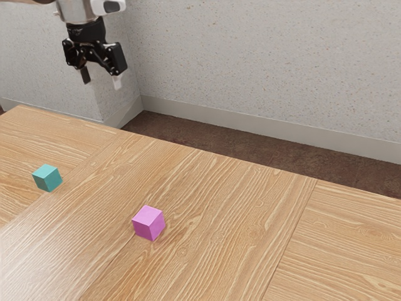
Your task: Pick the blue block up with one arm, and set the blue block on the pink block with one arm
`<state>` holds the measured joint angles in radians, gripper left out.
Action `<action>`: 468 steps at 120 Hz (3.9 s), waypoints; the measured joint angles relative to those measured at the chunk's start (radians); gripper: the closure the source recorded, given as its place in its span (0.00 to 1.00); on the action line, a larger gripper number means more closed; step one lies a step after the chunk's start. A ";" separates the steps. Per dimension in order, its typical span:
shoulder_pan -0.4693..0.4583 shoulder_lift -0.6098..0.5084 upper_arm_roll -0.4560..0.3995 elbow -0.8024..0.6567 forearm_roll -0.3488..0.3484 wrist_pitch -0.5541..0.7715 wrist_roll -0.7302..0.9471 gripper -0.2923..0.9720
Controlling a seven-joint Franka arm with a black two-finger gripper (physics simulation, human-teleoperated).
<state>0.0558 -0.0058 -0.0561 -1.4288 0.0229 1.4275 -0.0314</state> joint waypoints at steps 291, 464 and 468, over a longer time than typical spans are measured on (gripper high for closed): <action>0.523 0.501 0.095 -0.199 0.107 0.677 0.606 0.23; 0.566 0.606 0.065 -0.198 0.021 0.781 0.825 0.23; 0.566 0.608 0.065 -0.198 0.018 0.781 0.826 0.23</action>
<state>0.6215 0.6023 0.0090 -1.6266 0.0409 2.2085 0.7951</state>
